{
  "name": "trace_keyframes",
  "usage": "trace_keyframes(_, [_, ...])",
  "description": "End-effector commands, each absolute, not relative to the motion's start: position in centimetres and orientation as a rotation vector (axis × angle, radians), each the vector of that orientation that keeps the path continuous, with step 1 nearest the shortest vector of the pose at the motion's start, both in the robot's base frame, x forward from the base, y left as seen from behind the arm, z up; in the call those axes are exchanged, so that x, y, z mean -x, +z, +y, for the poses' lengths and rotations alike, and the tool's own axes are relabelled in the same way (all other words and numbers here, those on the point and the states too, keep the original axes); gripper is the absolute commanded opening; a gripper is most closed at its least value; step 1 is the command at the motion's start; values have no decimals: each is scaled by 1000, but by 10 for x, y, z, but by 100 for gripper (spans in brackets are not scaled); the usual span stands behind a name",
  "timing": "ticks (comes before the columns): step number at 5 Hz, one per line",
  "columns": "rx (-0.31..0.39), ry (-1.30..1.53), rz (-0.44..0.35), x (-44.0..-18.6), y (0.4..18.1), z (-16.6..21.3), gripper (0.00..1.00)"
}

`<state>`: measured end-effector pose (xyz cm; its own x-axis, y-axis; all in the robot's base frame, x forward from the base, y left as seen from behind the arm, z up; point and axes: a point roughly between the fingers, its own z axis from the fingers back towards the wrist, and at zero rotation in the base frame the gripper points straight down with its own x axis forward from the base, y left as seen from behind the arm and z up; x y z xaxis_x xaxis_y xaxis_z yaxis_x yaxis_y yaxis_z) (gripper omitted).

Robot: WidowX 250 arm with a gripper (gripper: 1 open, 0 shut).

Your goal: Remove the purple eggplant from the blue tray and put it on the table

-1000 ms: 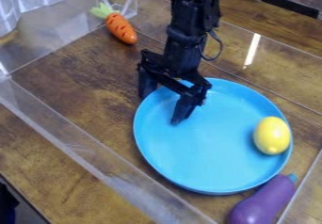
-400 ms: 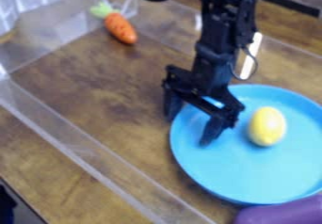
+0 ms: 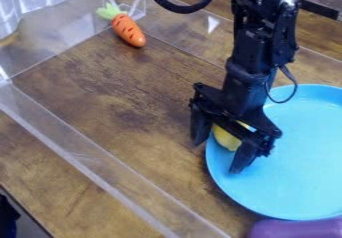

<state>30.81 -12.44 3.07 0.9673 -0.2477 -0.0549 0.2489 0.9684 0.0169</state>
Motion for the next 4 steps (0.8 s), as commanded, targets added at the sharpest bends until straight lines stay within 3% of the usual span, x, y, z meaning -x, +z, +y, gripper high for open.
trace_keyframes(1, [-15, -290, 24, -308, 31, -138, 100])
trace_keyframes(4, [-23, -299, 48, -311, 12, -137, 100])
